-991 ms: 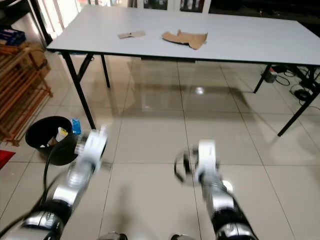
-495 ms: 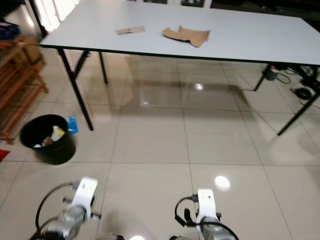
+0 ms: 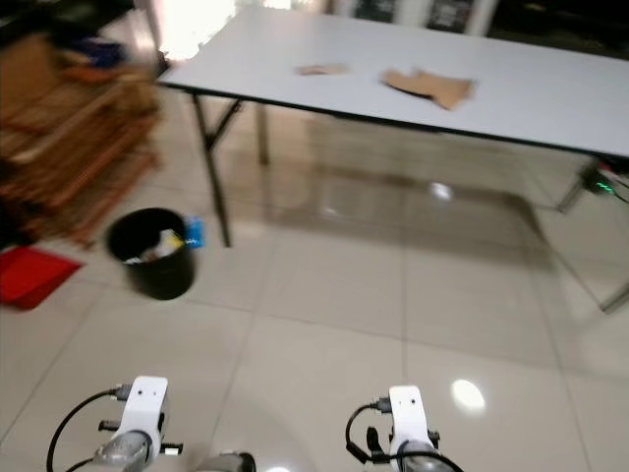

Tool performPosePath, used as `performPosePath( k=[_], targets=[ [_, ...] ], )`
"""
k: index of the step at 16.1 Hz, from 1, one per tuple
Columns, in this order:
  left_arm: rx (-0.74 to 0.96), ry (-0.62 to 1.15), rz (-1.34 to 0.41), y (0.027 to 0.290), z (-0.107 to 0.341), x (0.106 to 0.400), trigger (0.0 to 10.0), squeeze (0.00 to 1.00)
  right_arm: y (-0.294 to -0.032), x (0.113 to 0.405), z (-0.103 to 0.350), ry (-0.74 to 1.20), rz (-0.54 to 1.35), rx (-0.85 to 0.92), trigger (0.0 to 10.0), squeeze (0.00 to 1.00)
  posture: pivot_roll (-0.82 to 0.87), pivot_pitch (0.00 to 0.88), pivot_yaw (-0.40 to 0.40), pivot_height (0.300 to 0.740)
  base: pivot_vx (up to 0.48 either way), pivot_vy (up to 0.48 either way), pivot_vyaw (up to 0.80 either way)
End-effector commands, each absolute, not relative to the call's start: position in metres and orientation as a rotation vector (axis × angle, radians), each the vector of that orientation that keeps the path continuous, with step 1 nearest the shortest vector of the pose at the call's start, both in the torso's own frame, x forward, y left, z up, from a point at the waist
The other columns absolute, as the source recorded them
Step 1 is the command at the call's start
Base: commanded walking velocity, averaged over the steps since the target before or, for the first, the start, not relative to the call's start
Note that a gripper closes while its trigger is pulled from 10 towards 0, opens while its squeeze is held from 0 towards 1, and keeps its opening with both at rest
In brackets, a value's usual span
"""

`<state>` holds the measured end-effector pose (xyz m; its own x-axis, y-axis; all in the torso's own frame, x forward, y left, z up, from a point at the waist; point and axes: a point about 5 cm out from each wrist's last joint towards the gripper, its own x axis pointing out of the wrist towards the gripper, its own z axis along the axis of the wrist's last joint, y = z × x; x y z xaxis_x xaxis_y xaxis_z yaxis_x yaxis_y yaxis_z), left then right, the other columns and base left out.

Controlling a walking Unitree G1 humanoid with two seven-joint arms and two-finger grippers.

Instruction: Picking trash to rubbish bin

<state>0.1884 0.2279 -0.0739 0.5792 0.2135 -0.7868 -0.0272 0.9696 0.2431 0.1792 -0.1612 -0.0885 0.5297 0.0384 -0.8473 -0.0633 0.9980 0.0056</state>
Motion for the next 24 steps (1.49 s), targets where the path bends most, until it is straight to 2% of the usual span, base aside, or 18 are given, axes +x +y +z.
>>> performPosePath(
  k=[1, 10, 16, 21, 24],
  targets=[
    [0.219, 0.953, 0.161, 0.2279, -0.0742, 0.1883, 10.0, 0.0, -0.1608, 0.1812, -0.0877, 1.005, 0.059, -0.031, 10.0, 0.0, -0.02, 0.05, -0.061, 0.74, 0.0, 0.0, 0.8],
    [0.192, 0.959, 0.204, 0.2243, -0.0763, 0.1857, 10.0, 0.0, -0.1632, 0.1786, -0.0889, 1.012, 0.046, -0.018, 10.0, 0.0, -0.02, 0.081, -0.068, 0.74, 0.0, 0.0, 0.8],
    [0.213, 0.962, 0.232, 0.2307, -0.0753, 0.1848, 10.0, 0.0, -0.1621, 0.1805, -0.088, 1.005, 0.043, -0.003, 10.0, 0.0, -0.02, 0.08, -0.068, 0.74, 0.0, 0.0, 0.08],
    [0.235, 0.969, 0.262, 0.2337, -0.0753, 0.1833, 10.0, 0.0, -0.1588, 0.1797, -0.0885, 1.007, 0.083, -0.034, 10.0, 0.0, -0.01, 0.082, -0.068, 0.74, 0.439, 0.0, 0.0],
    [0.237, 0.97, 0.264, 0.2321, -0.0754, 0.1838, 10.0, 0.0, -0.1583, 0.1782, -0.0892, 1.01, 0.07, -0.014, 10.0, 0.0, -0.01, 0.084, -0.066, 0.74, 0.442, 0.0, 0.51]
  ],
)
